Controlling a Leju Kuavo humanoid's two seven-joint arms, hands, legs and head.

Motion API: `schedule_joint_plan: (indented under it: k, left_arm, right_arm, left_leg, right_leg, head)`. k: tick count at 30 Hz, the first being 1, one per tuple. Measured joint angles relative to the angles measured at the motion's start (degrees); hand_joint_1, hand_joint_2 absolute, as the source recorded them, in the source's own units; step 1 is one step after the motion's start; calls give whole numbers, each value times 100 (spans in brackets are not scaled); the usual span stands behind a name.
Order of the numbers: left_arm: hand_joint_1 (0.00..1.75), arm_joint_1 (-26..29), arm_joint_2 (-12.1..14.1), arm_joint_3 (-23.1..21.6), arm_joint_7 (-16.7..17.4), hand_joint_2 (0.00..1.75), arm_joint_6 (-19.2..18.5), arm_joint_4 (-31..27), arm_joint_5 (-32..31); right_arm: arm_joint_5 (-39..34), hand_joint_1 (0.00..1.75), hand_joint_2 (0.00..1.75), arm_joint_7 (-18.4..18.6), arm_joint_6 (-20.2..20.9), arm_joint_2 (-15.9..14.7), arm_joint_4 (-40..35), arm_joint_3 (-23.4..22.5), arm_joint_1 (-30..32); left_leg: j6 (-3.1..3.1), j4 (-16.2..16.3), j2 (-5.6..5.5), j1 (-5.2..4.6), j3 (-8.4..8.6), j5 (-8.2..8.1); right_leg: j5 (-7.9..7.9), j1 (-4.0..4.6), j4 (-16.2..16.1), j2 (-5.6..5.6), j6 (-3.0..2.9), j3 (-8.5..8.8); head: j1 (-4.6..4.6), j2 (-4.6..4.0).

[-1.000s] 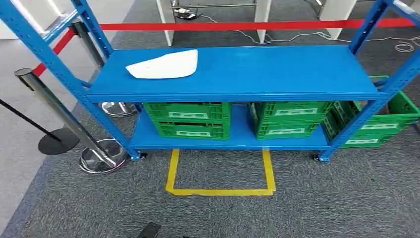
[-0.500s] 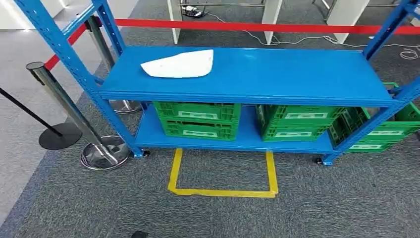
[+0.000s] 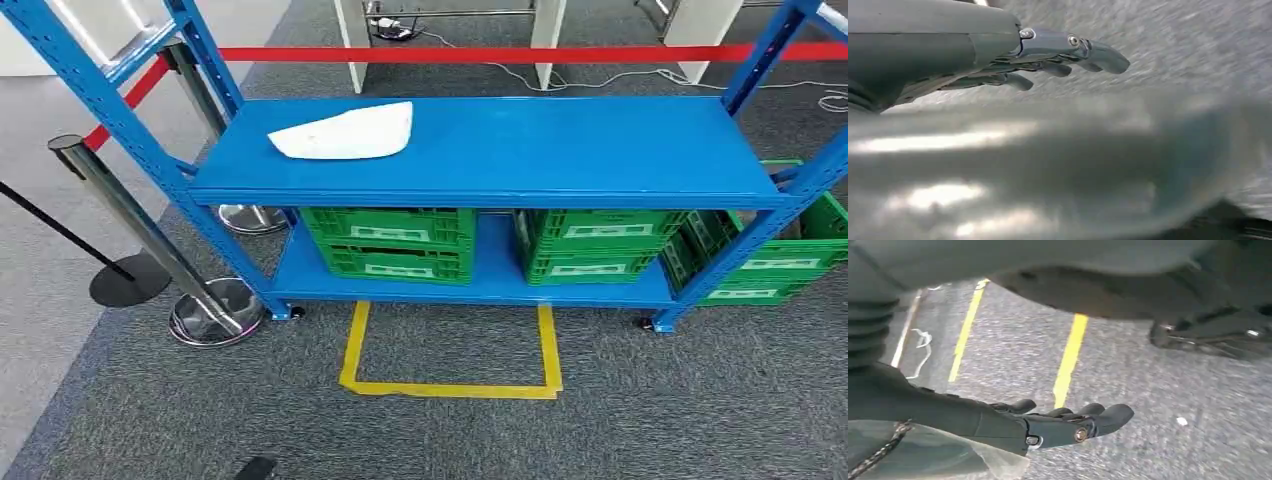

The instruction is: Take the parts from the cabinet and place them on the table.

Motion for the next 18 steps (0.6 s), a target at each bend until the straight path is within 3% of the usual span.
schedule_joint_plan:
  k: [1, 2, 4, 5, 6, 8, 12, 13, 18]
  left_arm:
    - [0, 89, 16, -99, 20, 0, -31, 7, 108]
    - [0, 179, 33, -204, 31, 0, -64, 26, 222]
    - [0, 342, 81, -399, 66, 0, -112, 72, 436]
    - [0, 421, 114, -517, 92, 0, -142, 94, 556]
    - [0, 464, 149, -636, 118, 0, -179, 112, 678]
    - [0, 550, 175, -867, 142, 0, -234, 118, 913]
    - [0, 621, 309, -1359, 228, 0, -361, 96, 1433]
    - [0, 621, 335, -1488, 240, 0, -400, 72, 1567]
    - [0, 624, 470, -2093, 350, 0, -566, -59, 2215]
  right_arm:
    - [-75, 0, 175, -15, 31, -24, -71, 46, -14]
    - [-156, 0, 175, -24, 59, -51, -158, 94, -38]
    - [-309, 0, 175, -40, 125, -81, -331, 186, -105]
    - [-396, 0, 175, -59, 162, -99, -425, 241, -134]
    - [-485, 0, 175, -94, 199, -109, -485, 293, -160]
    - [-657, 0, 175, -123, 263, -186, -582, 387, -171]
    - [-1033, 0, 175, -153, 418, -304, -619, 599, -40]
    - [-1128, 0, 0, -186, 457, -334, -625, 660, 25]
    - [-1592, 0, 0, -256, 645, -464, -625, 921, 264]
  left_leg:
    - [3, 53, 0, 2, -25, 52]
    - [18, -142, 0, 2, 66, 236]
    - [79, -1080, 1, -2, 500, 756]
    - [134, -1571, 4, -16, 718, 919]
    - [162, -1695, 11, -45, 785, 833]
    - [62, -1746, -1, -25, 780, 834]
    - [112, -1742, -1, -46, 784, 825]
    - [118, -1742, -1, -46, 785, 822]
    - [152, -1734, 7, -57, 783, 817]
  right_leg:
    - [-3, 1, 0, 1, -1, 6]
    - [-8, 2, 0, 5, -1, 16]
    - [-22, 7, 0, 19, 16, 52]
    - [-32, 6, -3, 18, 31, 58]
    - [-59, 52, 18, 9, 75, 24]
    - [-91, 51, 22, -1, 60, -28]
    - [-66, 35, -37, -2, 101, 15]
    - [-60, 35, -45, 0, 112, 29]
    - [-42, 26, -67, 13, 140, 86]
  head:
    - [0, 0]
    - [-2, 0]
    - [-2, 0]
    - [0, 0]
    - [4, 0]
    - [18, 0]
    - [13, 0]
    - [13, 0]
    - [13, 0]
